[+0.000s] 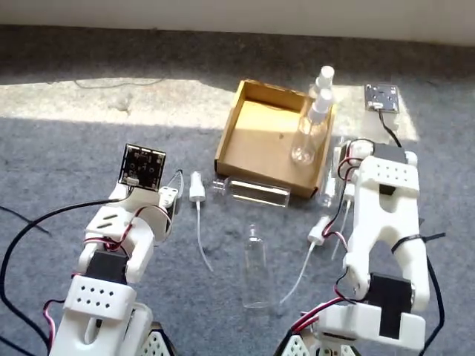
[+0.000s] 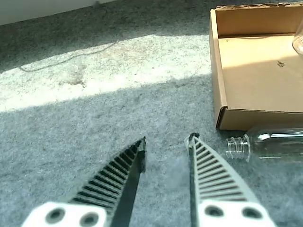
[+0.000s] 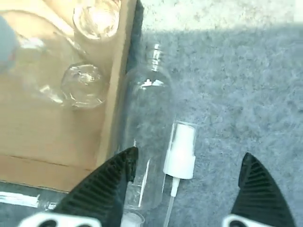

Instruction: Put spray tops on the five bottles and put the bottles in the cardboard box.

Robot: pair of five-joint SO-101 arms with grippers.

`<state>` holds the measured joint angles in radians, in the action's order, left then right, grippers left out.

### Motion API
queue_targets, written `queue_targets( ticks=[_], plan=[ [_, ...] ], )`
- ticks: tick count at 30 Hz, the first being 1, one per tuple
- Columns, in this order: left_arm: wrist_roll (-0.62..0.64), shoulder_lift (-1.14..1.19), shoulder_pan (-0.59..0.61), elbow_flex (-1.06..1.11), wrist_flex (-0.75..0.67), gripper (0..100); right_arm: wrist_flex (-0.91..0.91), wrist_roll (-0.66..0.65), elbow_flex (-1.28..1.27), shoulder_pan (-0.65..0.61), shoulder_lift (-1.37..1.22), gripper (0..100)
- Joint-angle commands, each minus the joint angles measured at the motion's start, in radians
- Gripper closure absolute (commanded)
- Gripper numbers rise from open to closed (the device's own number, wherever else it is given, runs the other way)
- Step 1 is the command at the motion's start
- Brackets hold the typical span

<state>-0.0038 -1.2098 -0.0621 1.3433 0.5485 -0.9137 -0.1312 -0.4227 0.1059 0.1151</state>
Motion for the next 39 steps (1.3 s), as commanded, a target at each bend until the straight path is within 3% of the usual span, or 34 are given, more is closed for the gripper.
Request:
queue_targets(
  ticks=[1,6,15,27,39],
  plan=[
    [-0.008,-0.015,0.007,-0.008,-0.021,85,0.041,0.018,0.053,-0.051,0.004,70.5],
    [-0.008,-0.016,0.007,-0.007,-0.021,85,0.079,0.091,0.053,-0.07,0.002,70.5],
    [-0.008,-0.016,0.007,-0.005,-0.021,85,0.122,0.089,0.022,-0.007,0.004,70.5],
    [-0.006,-0.016,0.007,-0.005,-0.021,85,0.255,0.087,-0.107,-0.012,-0.001,70.5],
    [-0.005,-0.016,0.007,-0.005,-0.021,85,0.26,0.087,-0.111,-0.012,-0.041,70.5]
  ],
)
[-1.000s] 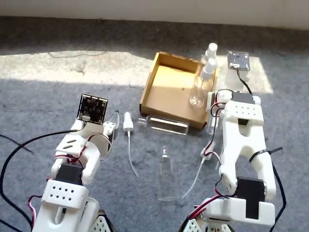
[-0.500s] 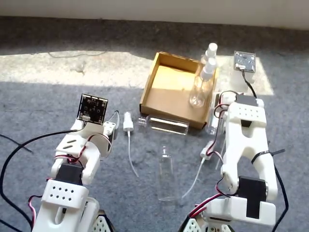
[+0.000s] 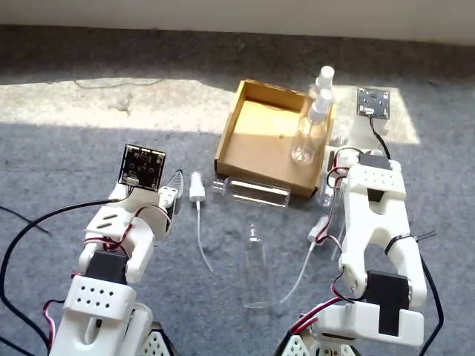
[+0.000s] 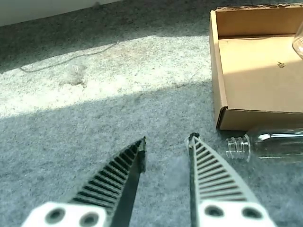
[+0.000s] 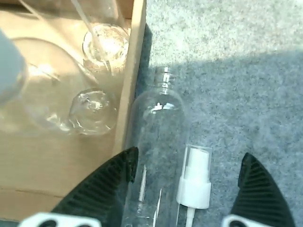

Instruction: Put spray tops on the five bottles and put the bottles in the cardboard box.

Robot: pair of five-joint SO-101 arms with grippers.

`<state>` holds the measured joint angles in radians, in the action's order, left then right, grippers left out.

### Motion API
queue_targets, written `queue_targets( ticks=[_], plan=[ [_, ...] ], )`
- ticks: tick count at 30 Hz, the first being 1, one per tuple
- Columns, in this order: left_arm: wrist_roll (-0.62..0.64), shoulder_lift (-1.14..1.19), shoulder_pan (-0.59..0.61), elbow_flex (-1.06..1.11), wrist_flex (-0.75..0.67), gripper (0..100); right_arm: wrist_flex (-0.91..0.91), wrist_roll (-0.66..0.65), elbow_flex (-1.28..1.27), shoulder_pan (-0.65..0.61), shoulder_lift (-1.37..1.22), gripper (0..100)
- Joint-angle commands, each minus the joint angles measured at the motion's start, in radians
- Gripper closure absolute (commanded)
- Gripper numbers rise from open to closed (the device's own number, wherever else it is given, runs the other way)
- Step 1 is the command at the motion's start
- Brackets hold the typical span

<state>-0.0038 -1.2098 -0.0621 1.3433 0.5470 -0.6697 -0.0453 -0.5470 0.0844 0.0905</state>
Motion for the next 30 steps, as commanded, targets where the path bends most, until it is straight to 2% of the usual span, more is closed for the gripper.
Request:
queue_targets(
  ticks=[1,10,16,19,30],
  plan=[
    [-0.005,-0.016,0.007,-0.005,-0.02,85,0.016,0.002,0.013,0.01,-0.036,70.5],
    [-0.005,-0.016,0.007,-0.005,-0.02,85,0.015,0.002,0.015,0.024,-0.133,70.5],
    [-0.005,-0.016,0.007,-0.005,-0.02,85,0.012,-0.006,0.015,0.137,-0.131,70.5],
    [-0.005,-0.016,0.007,-0.005,-0.02,85,0.008,-0.083,0.015,0.185,-0.131,70.5],
    [-0.005,-0.016,0.005,-0.004,-0.02,85,0.008,-0.21,0.015,0.361,-0.13,70.5]
  ],
)
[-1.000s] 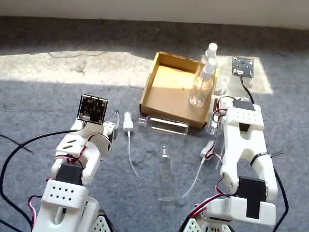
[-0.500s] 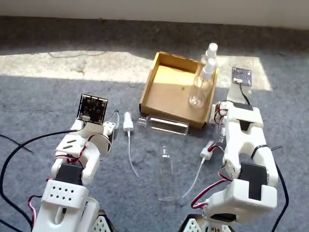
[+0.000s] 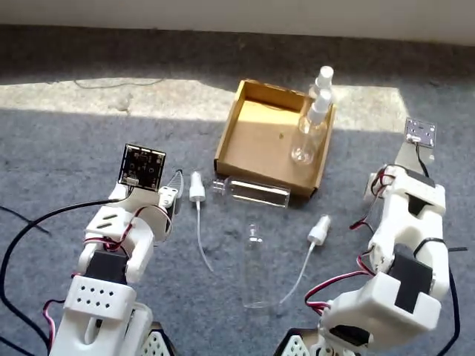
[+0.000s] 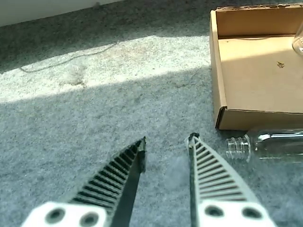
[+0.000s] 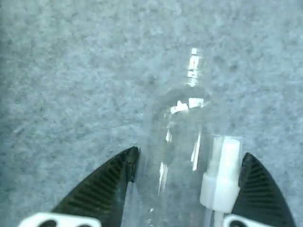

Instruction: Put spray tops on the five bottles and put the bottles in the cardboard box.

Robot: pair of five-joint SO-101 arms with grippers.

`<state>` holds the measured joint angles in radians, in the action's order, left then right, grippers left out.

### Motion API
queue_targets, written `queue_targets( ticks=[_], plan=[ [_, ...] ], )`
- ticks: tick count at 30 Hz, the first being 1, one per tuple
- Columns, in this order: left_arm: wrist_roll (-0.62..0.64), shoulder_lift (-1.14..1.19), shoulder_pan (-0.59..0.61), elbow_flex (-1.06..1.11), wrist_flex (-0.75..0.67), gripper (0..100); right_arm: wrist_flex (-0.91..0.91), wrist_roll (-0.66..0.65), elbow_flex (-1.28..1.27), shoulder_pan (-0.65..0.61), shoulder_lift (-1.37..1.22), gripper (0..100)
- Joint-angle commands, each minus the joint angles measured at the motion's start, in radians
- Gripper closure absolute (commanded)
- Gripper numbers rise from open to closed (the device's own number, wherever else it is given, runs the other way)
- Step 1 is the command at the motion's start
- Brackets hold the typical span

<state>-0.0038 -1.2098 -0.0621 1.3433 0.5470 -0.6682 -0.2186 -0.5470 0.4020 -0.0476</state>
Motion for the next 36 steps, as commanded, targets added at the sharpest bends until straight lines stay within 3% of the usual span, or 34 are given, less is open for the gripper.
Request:
queue_targets(
  ticks=[1,7,11,18,28,36],
  plan=[
    [-0.005,-0.016,0.005,-0.004,-0.02,85,0.007,-0.041,0.015,0.056,0.008,70.5],
    [-0.005,-0.015,0.005,-0.004,-0.02,85,-0.048,-0.066,0.015,0.077,0.008,69.7],
    [-0.005,-0.015,0.005,-0.004,-0.018,85,-0.136,-0.114,0.071,0.039,0.016,61.3],
    [-0.005,-0.016,0.005,-0.004,-0.017,85,-0.294,-0.106,0.203,0.058,0.024,61.1],
    [-0.005,-0.016,0.005,-0.004,-0.018,85,-0.452,0.13,0.417,0.251,0.019,61.2],
    [-0.005,-0.016,0.005,-0.004,-0.017,85,-0.447,0.138,0.407,0.266,0.016,61.2]
  ],
)
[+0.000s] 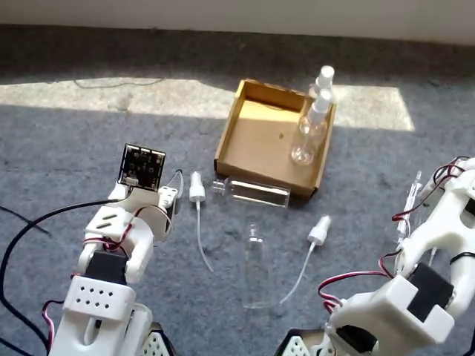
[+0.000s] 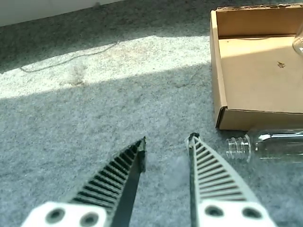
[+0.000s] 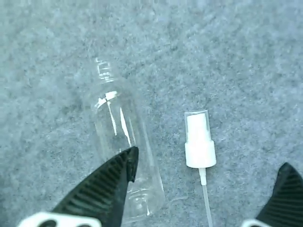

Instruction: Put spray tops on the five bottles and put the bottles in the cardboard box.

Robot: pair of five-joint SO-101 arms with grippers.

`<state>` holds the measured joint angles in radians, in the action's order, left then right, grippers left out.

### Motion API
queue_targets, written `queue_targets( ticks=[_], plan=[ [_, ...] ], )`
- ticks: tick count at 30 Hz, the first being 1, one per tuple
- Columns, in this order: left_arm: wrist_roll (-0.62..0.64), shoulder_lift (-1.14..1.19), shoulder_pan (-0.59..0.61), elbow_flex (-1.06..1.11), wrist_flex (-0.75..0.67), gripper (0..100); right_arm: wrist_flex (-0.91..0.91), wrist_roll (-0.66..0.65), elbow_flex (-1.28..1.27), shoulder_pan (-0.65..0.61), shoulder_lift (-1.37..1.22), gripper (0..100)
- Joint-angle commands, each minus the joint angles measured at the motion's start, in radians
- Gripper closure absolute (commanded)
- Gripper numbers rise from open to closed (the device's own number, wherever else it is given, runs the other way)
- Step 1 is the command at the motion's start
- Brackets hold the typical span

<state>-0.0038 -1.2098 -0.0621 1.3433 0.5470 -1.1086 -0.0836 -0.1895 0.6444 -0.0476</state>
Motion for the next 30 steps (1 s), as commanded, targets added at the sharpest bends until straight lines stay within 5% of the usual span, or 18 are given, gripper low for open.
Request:
queue_targets(
  ticks=[1,11,24,30],
  plan=[
    [-0.005,-0.016,0.005,-0.004,-0.017,85,-0.004,-0.008,0.048,0.038,0.015,61.2],
    [-0.005,-0.016,0.005,-0.004,-0.015,85,0.13,-0.169,-0.076,0.076,-0.12,61.3],
    [-0.005,-0.016,0.005,-0.004,-0.015,85,0.272,-0.184,-0.076,0.101,-0.248,61.4],
    [-0.005,-0.016,0.005,-0.004,-0.015,85,0.334,-0.186,-0.081,0.104,-0.252,76.1]
  ],
)
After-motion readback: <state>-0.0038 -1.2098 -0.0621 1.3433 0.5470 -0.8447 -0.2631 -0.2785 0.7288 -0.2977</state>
